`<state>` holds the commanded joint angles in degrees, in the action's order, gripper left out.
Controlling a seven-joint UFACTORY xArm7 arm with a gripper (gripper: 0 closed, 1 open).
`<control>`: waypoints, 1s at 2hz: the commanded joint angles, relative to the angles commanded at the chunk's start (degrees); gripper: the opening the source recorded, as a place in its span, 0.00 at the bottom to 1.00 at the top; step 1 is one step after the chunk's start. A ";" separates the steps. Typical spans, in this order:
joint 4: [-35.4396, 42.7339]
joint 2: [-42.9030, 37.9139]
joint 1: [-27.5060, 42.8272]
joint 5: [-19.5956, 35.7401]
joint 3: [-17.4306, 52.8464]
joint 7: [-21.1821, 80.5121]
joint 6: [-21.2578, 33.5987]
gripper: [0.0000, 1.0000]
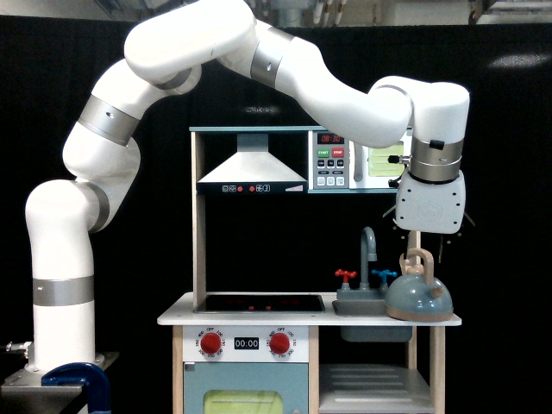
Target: Place the teapot on the stove
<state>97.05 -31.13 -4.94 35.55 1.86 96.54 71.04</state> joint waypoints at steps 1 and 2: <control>10.47 -6.55 -1.28 -1.09 -3.36 0.18 5.62 1.00; 19.39 -12.29 -2.41 -2.16 -7.20 1.89 12.23 1.00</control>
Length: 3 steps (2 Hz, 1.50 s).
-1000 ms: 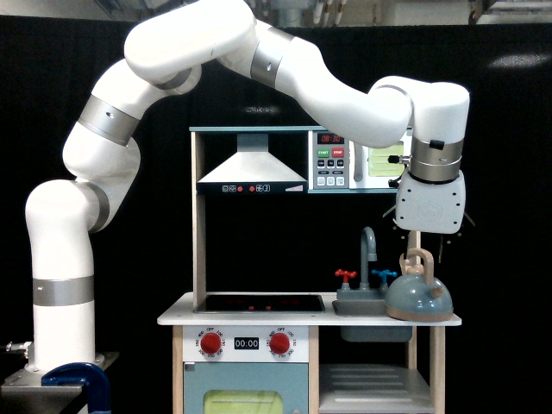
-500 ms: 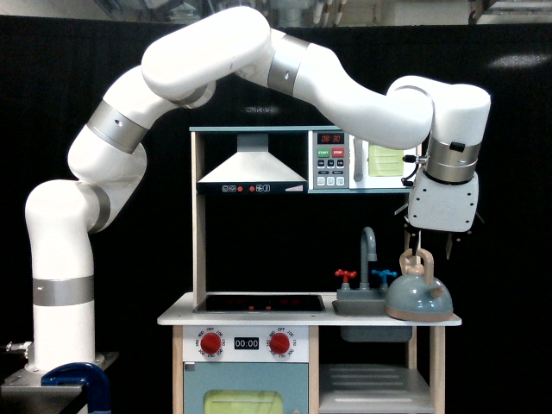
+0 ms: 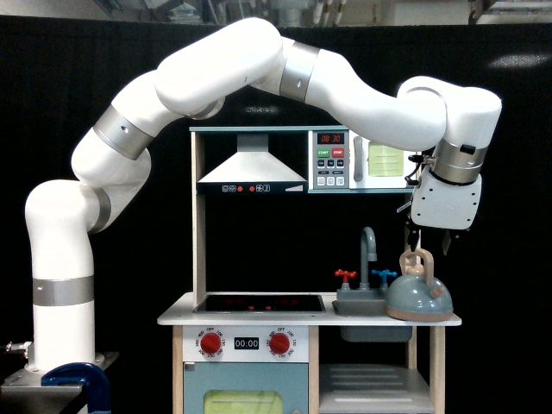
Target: Place the teapot on the stove
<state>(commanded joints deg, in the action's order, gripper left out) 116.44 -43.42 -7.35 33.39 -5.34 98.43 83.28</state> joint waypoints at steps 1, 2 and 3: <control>2.14 -2.07 -0.75 -0.21 -1.42 -0.21 0.51 1.00; 3.89 -3.61 -1.20 -1.01 -2.26 -0.53 1.11 1.00; 2.57 -3.84 -0.44 -1.59 -3.64 -1.28 -1.28 1.00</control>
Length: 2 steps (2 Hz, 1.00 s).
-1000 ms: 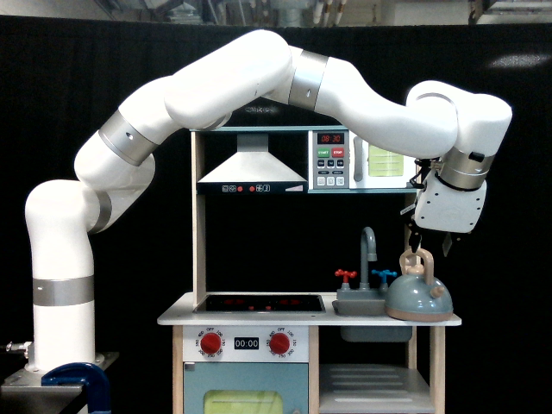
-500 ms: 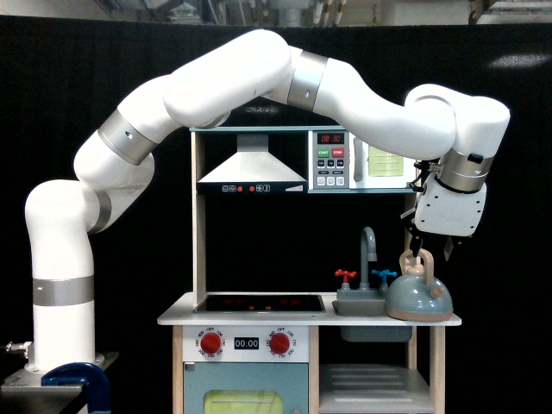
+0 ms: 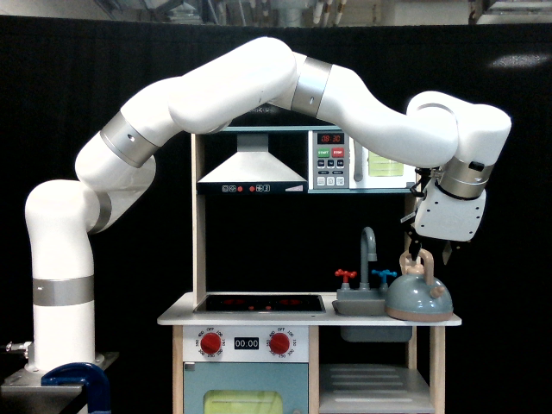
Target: Place the teapot on the stove
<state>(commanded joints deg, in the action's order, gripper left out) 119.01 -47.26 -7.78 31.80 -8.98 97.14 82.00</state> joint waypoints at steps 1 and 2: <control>-0.05 -0.87 2.09 -0.84 -1.96 -2.51 -2.88 1.00; 1.47 -2.47 3.67 -1.67 -3.26 -4.50 -4.38 1.00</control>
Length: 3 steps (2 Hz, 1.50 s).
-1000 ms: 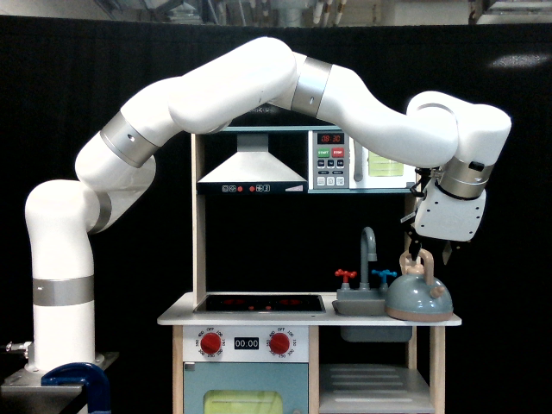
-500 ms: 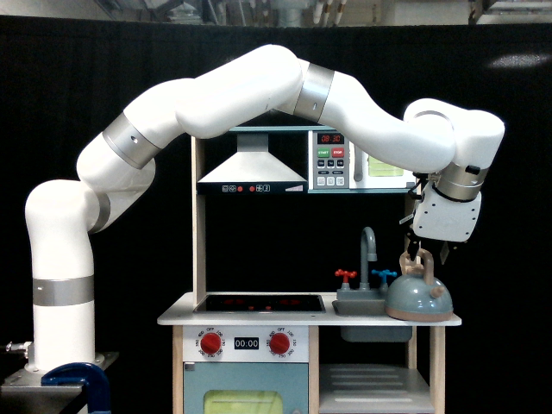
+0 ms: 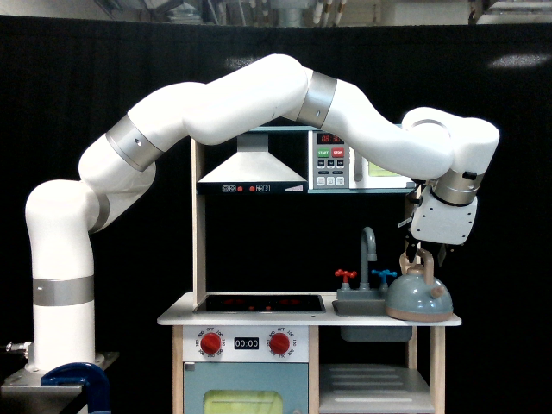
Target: Place the teapot on the stove
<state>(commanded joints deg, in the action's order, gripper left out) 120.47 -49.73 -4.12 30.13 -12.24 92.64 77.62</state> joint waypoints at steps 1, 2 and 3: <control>-5.64 2.44 -0.41 0.00 -1.17 0.84 -3.22 0.00; -10.69 7.34 -2.30 -0.07 -2.48 0.89 -3.16 0.00; -38.95 30.31 -10.33 4.62 -4.00 8.25 -4.64 0.00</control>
<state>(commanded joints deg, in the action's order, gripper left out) 81.52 -19.42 -14.45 34.75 -16.23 100.89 72.98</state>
